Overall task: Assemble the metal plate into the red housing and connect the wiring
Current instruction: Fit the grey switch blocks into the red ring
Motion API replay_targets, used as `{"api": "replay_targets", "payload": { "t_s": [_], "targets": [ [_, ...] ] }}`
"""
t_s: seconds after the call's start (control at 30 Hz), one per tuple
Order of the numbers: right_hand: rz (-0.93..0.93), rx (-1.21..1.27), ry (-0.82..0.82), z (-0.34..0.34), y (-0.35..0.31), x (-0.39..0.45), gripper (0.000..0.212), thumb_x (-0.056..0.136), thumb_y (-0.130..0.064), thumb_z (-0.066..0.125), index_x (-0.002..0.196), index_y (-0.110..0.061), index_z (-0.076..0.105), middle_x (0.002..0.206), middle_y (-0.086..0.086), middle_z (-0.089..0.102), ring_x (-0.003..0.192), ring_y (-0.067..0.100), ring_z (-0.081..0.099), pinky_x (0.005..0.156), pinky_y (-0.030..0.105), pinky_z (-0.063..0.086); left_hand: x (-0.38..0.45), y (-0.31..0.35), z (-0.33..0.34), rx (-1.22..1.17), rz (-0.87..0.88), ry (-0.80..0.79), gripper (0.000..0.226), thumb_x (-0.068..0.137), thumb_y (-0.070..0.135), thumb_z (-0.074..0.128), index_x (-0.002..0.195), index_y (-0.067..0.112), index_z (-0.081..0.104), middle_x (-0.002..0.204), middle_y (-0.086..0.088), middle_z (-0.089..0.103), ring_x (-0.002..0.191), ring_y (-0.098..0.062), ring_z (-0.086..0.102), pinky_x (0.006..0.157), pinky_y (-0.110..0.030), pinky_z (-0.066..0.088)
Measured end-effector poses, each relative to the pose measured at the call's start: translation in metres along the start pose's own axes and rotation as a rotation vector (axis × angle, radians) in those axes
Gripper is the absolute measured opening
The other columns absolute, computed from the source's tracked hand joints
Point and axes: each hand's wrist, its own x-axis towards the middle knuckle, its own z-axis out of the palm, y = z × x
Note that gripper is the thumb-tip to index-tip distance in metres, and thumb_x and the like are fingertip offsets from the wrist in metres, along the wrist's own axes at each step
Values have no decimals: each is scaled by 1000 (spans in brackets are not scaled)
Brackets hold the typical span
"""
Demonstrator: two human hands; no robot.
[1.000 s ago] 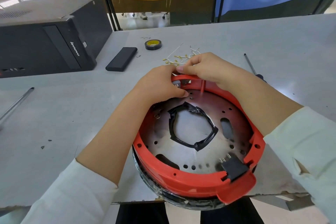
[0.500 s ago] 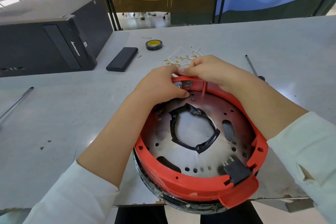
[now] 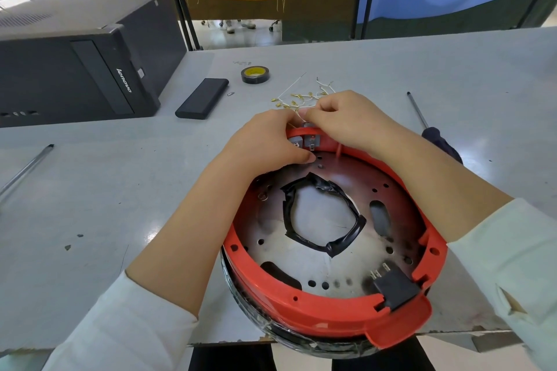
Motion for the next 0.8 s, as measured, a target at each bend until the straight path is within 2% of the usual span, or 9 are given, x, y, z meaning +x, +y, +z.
{"api": "replay_targets", "payload": {
  "t_s": [0.1,0.13,0.27,0.47,0.57,0.6,0.7,0.8],
  "targets": [
    [-6,-9,-9,-2,-1,0,40,92,-39,54,59,-16,51,57,-3,42,57,12,41,53,29,29,1,-1,0,4,9,8,37,73,36,81,101,31,56,82,16,52,73,-2,50,61,-20,38],
    [-2,-7,-16,-2,-1,-1,39,90,-38,55,58,-17,49,56,-4,43,57,11,41,53,29,29,1,-1,0,3,11,13,35,74,36,81,99,31,57,82,16,52,74,-4,51,61,-19,38],
    [26,0,-89,-2,-2,-3,17,80,-34,55,70,-21,56,71,-6,56,67,11,50,60,29,37,2,-1,2,-14,10,44,30,76,41,78,96,28,59,82,15,55,80,-9,53,63,-19,40],
    [58,51,-158,-4,-4,-1,7,82,-29,56,80,-23,55,81,-7,56,78,12,51,72,30,41,3,0,4,17,2,71,26,77,36,74,89,29,53,83,13,55,85,-15,56,64,-27,42],
    [29,-28,-245,-10,-6,1,4,86,-27,57,83,-26,55,85,-7,58,81,13,53,76,32,42,2,1,5,32,-3,84,27,77,37,74,89,26,52,93,7,60,88,-18,57,72,-32,46],
    [14,-64,-288,-14,-6,1,5,87,-28,59,87,-26,55,88,-7,59,82,12,55,76,31,43,2,2,5,31,-5,84,27,77,36,74,88,26,52,95,6,61,88,-19,57,72,-32,46],
    [-33,-130,-374,-22,-3,-4,23,86,-25,65,105,-27,52,98,-9,58,87,13,61,81,29,47,1,2,4,32,0,78,24,76,35,73,88,27,53,93,9,62,86,-17,58,69,-30,44],
    [-85,-105,-265,-17,7,-13,29,86,-20,67,109,-29,52,102,-11,57,94,13,58,82,28,43,2,2,4,25,5,70,25,75,33,74,90,28,54,93,11,63,88,-16,59,73,-31,47]
  ]
}}
